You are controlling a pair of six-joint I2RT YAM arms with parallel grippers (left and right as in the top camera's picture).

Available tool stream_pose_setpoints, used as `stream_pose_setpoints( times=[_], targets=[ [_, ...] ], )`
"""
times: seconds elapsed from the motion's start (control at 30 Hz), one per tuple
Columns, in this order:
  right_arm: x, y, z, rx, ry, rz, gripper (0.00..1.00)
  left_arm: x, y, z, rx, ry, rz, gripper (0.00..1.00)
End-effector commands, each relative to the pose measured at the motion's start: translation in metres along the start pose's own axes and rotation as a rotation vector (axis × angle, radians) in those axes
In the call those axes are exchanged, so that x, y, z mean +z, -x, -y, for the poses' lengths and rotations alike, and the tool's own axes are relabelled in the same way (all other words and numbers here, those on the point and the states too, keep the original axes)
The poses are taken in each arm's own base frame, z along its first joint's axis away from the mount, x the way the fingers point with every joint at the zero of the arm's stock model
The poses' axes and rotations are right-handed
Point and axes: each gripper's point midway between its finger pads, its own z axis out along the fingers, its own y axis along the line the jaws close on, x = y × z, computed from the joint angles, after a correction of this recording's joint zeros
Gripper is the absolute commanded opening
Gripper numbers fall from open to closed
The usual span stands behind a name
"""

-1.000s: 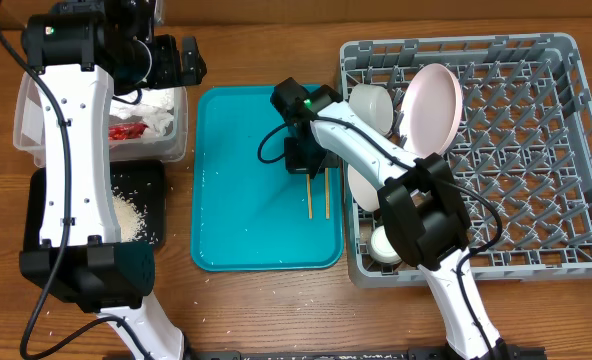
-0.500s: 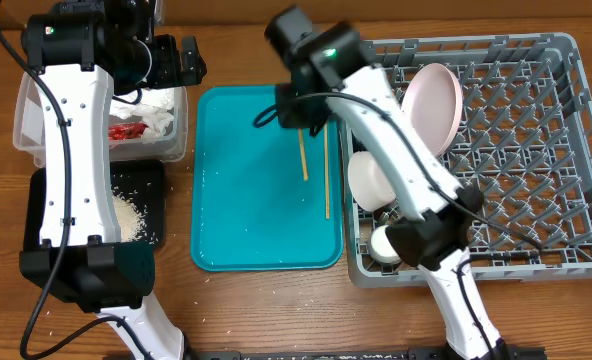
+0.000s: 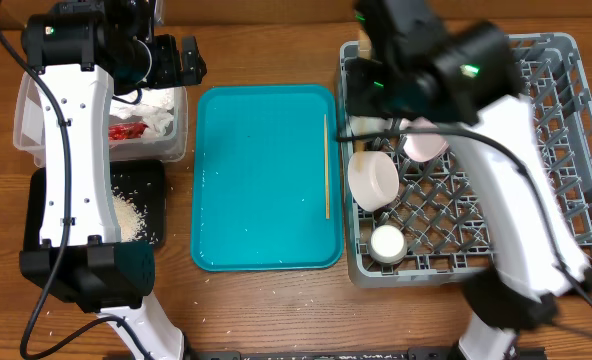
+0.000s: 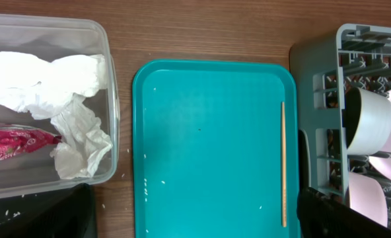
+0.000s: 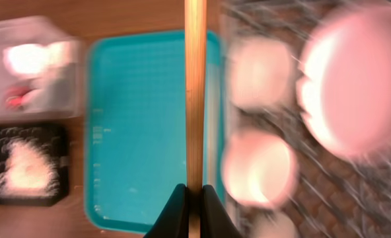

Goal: Sort waste into correct bins and load items into the dishwasher
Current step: 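Carry one chopstick into the rack and release it, then return the right gripper to the teal tray and grasp the second chopstick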

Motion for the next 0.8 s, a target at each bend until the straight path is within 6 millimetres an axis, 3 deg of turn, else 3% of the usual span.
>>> stream_pose_setpoints(
  times=[0.0, 0.1, 0.17, 0.33, 0.43, 0.47, 0.5, 0.6, 0.67, 0.77],
  targets=[
    [0.01, -0.011, 0.071, 0.285, -0.212, -0.008, 0.04, -0.005, 0.003, 0.0, 0.003, 0.002, 0.015, 1.0],
    [0.038, -0.045, 0.123, 0.486, -0.373, -0.114, 0.04, -0.005, 0.003, 0.0, 0.003, 0.002, 0.015, 1.0],
    [0.057, -0.059, 0.144, 0.545, -0.443, -0.163, 0.04, -0.005, 0.003, 0.0, 0.003, 0.002, 0.015, 1.0],
    [0.113, -0.09, 0.168, 0.571, -0.498, -0.237, 0.04, -0.005, 0.003, 0.0, 0.003, 0.002, 0.016, 1.0],
    [0.127, -0.103, 0.176, 0.574, -0.518, -0.261, 0.04, -0.005, 0.003, -0.001, 0.002, 0.003, 0.016, 1.0],
    [0.128, -0.105, 0.178, 0.578, -0.524, -0.266, 0.09, -0.005, 0.003, -0.001, 0.001, 0.003, 0.016, 1.0],
    [0.127, -0.104, 0.18, 0.574, -0.524, -0.269, 0.2, -0.005, 0.003, -0.001, 0.002, 0.003, 0.016, 1.0],
    [0.121, -0.094, 0.183, 0.575, -0.508, -0.251, 0.24, -0.005, 0.003, 0.0, 0.002, 0.003, 0.016, 1.0],
    [0.114, -0.077, 0.176, 0.525, -0.444, -0.232, 0.25, -0.005, 0.003, 0.001, 0.004, 0.002, 0.015, 1.0],
    [0.095, -0.038, 0.149, 0.422, -0.295, -0.159, 0.3, -0.005, 0.003, 0.001, 0.004, 0.002, 0.015, 1.0]
  ],
)
